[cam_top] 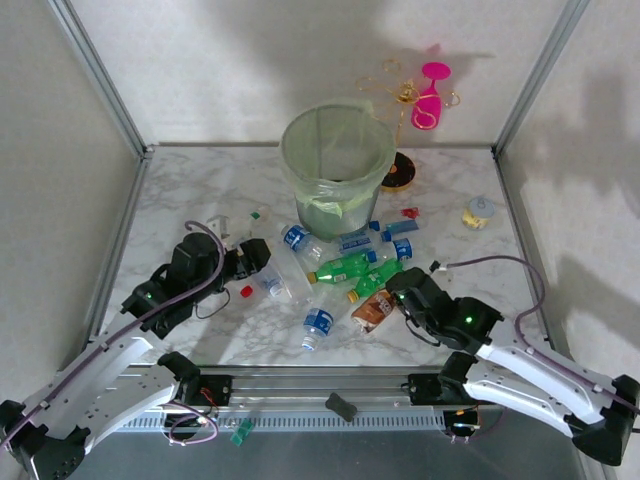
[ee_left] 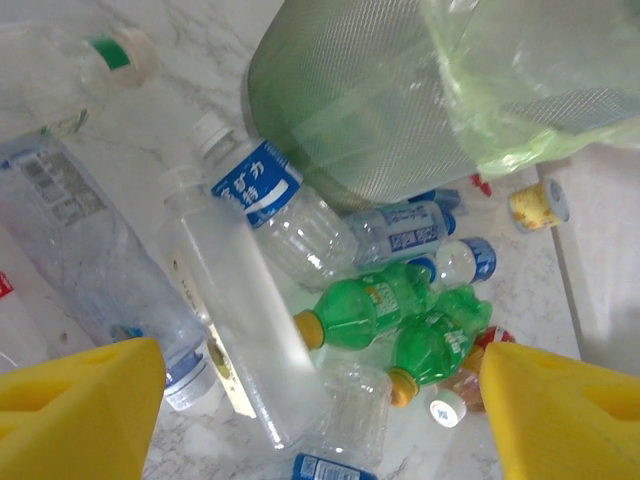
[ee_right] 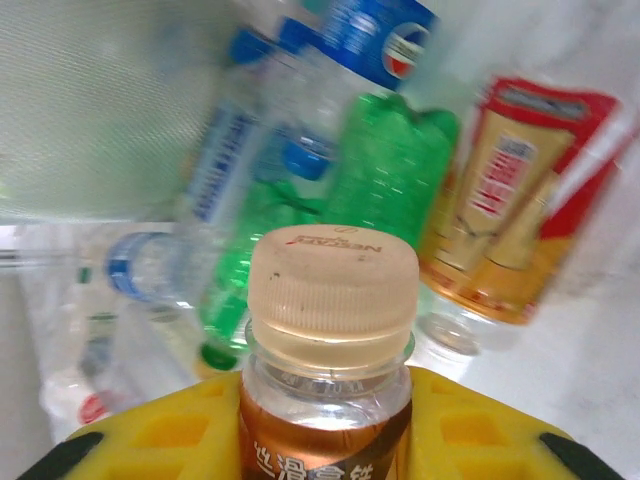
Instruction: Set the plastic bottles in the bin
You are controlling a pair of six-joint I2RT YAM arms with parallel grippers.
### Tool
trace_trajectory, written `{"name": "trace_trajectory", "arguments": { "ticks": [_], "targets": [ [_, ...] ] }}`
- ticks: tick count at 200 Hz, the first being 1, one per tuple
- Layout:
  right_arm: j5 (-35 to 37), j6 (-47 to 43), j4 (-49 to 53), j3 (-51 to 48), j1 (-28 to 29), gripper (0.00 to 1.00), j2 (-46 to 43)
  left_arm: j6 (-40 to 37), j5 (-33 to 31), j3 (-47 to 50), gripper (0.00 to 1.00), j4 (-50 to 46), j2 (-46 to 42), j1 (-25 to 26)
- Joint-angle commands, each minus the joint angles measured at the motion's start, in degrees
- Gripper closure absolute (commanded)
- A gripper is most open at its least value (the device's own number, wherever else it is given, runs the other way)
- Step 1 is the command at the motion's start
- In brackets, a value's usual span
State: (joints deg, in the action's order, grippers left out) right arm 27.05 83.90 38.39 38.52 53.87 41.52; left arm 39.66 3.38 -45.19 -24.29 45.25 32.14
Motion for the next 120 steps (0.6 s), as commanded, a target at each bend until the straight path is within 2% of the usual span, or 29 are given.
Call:
{"name": "trace_trajectory", "arguments": {
  "ticks": [1, 41, 94, 120],
  "targets": [
    [5.1, -13.6, -3.9, 4.4, -0.3, 0.83, -2.6, -2.9, -2.8, -4.3, 0.18, -1.7, -0.3, 0.2],
    [8.8, -29.1, -8.8, 13.6, -0.3, 0.83, -1.2, -5.5, -4.3, -8.0, 0.19, -2.7, 0.3, 0.3],
    [13.0, -49.1, -15.0, 29.0, -0.5, 0.87, 9.9, -8.3, -2.6, -10.1, 0.19, -1.6, -0.7, 0.3],
    [11.1, -57.4, -19.5, 36.2, -4.2, 0.87, 16.4, -9.1, -1.1, -10.4, 0.19, -0.8, -1.2, 0.3]
  ]
}}
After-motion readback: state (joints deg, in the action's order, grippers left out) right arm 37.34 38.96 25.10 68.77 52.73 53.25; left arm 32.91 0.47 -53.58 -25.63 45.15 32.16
